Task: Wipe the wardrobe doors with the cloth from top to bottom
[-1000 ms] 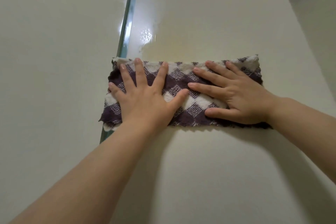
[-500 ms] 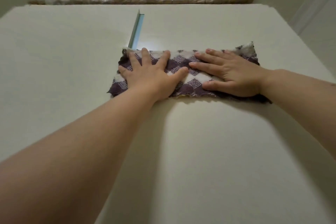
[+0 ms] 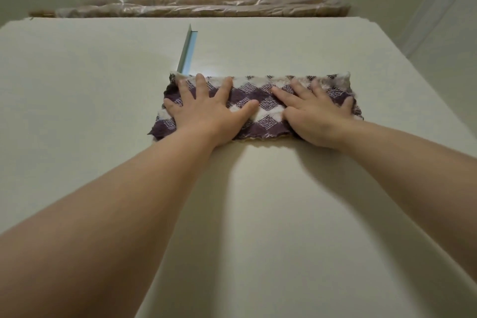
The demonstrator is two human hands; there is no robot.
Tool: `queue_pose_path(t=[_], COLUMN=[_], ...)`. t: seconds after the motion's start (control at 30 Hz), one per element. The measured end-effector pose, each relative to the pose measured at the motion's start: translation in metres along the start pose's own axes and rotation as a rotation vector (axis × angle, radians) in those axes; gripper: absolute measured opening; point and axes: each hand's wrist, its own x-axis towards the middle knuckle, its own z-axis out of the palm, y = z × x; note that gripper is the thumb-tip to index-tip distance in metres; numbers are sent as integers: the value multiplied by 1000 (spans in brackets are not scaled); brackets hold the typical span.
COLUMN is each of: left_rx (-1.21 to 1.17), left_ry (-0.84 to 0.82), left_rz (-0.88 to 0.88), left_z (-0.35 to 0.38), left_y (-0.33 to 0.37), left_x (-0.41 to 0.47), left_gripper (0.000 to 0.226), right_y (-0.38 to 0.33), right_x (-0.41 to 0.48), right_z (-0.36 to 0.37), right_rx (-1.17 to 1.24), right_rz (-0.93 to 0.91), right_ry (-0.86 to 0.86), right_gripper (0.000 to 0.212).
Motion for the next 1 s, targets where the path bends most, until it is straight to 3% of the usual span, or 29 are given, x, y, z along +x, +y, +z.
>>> queue_pose_path(t=[0.17,0.57,1.0], left_rx=[16,27,44], left_ry=[33,41,34], left_rz=[12,28,121], left_z=[7,-5,16], left_y=[-3,1,108], left_x=[-7,38,28], left_gripper=[79,78,80], right_y=[-11,-5,107], right_x=[-10,43,21], right_z=[15,-10,-25], right_rx=[-105,-51,-74], right_rz=[40,70,152], right_ry=[120,72,123], right_gripper=[61,72,72])
